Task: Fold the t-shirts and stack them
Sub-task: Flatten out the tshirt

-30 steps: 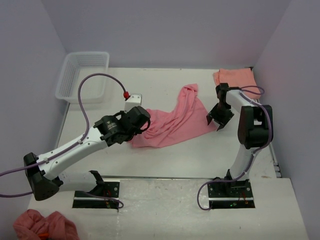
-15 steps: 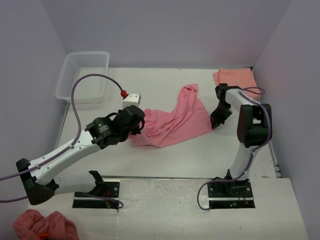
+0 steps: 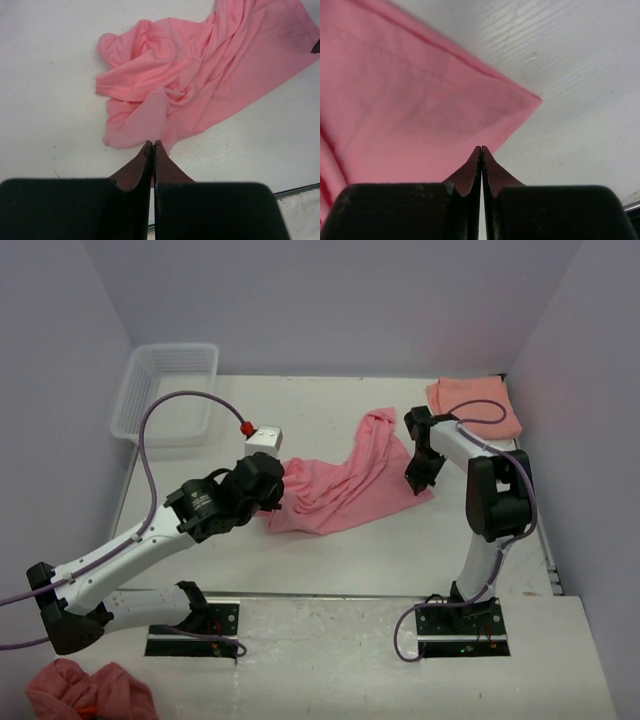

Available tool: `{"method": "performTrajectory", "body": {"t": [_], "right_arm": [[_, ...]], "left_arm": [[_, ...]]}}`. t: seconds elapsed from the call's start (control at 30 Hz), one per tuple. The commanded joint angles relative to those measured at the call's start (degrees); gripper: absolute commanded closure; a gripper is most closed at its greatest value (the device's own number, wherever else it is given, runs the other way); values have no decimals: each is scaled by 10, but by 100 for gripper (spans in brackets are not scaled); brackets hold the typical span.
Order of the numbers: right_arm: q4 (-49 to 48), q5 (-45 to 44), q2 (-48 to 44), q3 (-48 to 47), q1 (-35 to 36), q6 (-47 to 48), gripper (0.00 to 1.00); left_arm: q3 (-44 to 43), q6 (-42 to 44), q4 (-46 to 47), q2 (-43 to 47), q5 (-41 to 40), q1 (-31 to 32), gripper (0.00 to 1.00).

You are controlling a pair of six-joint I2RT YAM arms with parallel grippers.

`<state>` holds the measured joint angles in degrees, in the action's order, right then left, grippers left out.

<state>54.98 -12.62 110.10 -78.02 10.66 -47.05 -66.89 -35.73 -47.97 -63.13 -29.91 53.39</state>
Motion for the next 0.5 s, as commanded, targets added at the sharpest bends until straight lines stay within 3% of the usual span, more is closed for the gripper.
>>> {"method": "performTrajectory", "body": {"t": [0.0, 0.47], "right_arm": [[-67, -28, -52, 13, 22, 50, 100], [-81, -39, 27, -48, 74, 57, 100]], "left_arm": [[7, 19, 26, -1, 14, 0, 100], [-6, 12, 5, -1, 5, 0, 100]]}}
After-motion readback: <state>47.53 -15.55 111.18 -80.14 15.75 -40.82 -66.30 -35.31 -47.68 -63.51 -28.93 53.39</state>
